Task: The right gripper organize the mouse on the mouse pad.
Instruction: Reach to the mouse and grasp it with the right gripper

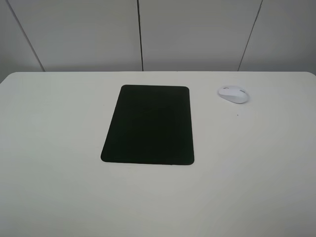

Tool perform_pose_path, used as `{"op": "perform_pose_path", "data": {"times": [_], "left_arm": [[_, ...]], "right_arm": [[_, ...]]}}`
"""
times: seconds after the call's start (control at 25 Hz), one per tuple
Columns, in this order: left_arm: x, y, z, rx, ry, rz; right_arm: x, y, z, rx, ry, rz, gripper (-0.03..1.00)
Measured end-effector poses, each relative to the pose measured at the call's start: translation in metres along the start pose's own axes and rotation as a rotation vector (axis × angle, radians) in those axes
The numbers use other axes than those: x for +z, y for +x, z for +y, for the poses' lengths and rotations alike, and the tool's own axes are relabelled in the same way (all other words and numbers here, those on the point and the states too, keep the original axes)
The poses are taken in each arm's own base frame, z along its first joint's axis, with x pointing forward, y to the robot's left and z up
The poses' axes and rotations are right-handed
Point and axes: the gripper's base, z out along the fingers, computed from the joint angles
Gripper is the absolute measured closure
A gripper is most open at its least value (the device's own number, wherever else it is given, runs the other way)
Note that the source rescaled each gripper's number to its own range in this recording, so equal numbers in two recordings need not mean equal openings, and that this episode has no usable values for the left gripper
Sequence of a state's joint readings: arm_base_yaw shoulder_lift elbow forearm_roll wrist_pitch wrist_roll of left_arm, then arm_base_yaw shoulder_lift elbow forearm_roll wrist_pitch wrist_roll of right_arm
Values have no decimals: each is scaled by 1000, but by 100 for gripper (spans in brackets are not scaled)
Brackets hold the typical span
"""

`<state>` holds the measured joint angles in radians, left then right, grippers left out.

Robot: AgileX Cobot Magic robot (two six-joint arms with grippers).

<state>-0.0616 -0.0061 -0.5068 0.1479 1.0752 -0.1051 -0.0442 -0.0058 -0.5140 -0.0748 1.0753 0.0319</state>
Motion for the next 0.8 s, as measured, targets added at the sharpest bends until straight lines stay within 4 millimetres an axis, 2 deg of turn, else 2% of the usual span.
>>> {"op": "perform_pose_path", "data": {"times": [0.8], "left_arm": [[0,0,0,0,0,0]], "right_arm": [[0,0,0,0,-1,0,-3]]}}
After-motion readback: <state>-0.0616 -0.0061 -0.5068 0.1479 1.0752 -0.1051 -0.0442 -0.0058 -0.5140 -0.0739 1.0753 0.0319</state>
